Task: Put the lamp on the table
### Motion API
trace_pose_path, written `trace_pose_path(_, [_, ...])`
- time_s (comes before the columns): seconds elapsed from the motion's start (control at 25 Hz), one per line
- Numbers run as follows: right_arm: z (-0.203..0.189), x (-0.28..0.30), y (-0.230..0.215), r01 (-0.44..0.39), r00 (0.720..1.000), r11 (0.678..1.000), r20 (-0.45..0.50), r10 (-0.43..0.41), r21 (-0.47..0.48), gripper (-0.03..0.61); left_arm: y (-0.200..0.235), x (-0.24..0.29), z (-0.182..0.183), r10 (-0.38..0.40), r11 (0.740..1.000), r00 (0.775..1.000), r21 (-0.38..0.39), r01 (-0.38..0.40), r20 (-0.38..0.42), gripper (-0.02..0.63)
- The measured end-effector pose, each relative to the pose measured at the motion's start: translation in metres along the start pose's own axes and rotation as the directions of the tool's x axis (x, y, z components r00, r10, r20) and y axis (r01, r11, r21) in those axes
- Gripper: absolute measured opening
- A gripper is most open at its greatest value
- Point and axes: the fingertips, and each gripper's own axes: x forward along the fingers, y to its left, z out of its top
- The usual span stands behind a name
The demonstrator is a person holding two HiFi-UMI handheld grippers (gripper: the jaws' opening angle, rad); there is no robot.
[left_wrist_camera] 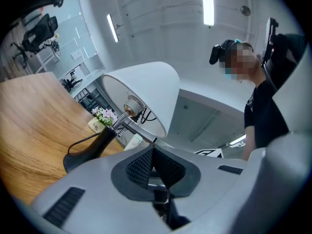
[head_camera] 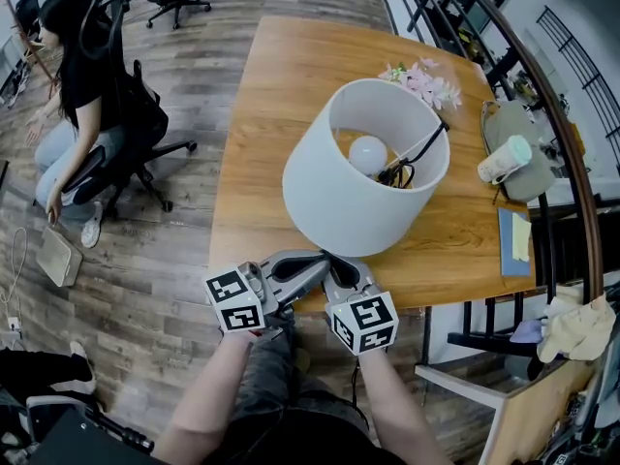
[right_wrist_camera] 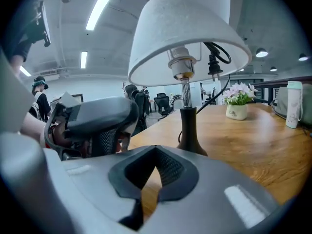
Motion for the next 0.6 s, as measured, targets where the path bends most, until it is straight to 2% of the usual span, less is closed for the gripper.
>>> trace_pose_path(0.12, [0.001,-0.007,0.004,0.005,1.000,1.000,0.009,-0.005,-0.003,0.008,0.000,-0.001,-0.009,0.064,0.995,0.996,0.081,-0.059,-0.061,-0.003])
trace_pose_path(0.24, [0.000,-0.017,0.006,0.008,1.000,1.000,0.019,-0.008,-0.004,0.008,-0.004,-0.001,-0.019,0.109,0.987,0.990,0.128,-0.097,-0.088,-0.003])
trace_pose_path(0.44, [0.002,-0.037,0.014,0.011,0.999,1.000,0.046,-0.011,-0.001,0.008,-0.016,-0.002,-0.027,0.157,0.975,0.982,0.173,-0.138,-0.101,-0.003])
trace_pose_path(0.6, [0.000,-0.052,0.019,0.014,0.998,1.000,0.055,-0.014,-0.001,0.008,-0.029,-0.005,-0.032,0.169,0.972,0.981,0.179,-0.149,-0.097,-0.003])
